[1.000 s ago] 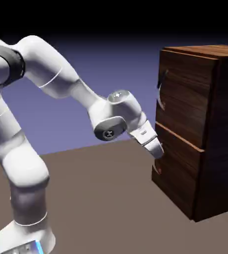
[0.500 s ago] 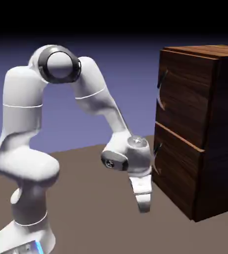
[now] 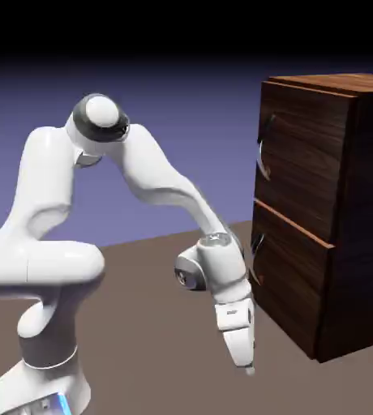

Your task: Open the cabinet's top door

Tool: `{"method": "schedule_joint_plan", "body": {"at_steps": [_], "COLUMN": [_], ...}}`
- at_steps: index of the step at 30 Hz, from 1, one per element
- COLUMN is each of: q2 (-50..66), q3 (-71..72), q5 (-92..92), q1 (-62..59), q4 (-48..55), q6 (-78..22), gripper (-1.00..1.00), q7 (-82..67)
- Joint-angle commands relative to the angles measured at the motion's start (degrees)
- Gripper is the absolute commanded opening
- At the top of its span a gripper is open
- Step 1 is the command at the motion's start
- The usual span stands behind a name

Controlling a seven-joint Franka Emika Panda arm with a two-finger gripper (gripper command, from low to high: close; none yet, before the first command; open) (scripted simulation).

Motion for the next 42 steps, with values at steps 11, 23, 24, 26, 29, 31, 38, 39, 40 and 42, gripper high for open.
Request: {"method": "schedule_joint_plan", "body": {"at_steps": [11, 23, 24, 26, 29, 31, 38, 39, 40, 42], "q2": [22.8, 42.9, 42.8, 42.6, 42.6, 43.3, 43.5, 43.3, 43.1, 42.5], "q3": [-19.9, -37.1, -36.8, -36.2, -36.1, -37.4, -42.4, -43.2, -44.1, -45.9], "q5": [26.5, 50.6, 51.2, 52.5, 52.6, 54.6, 57.5, 57.5, 57.4, 56.9], "q1": [21.0, 37.2, 35.3, 30.9, 30.3, 32.6, 39.0, 39.7, 40.2, 41.0], "q4": [3.8, 8.9, 10.6, 14.2, 14.7, 10.6, -2.6, -4.2, -5.8, -8.7], "q6": [-3.9, -7.6, -7.9, -8.5, -8.6, -13.6, -31.0, -33.5, -36.0, -41.0], "gripper": [0.00, 0.00, 0.00, 0.00, -1.00, -1.00, -1.00, -1.00, -1.00, -1.00], "q7": [-11.4, -21.5, -21.5, -21.6, -21.6, -24.2, -32.0, -32.9, -33.9, -35.6]}}
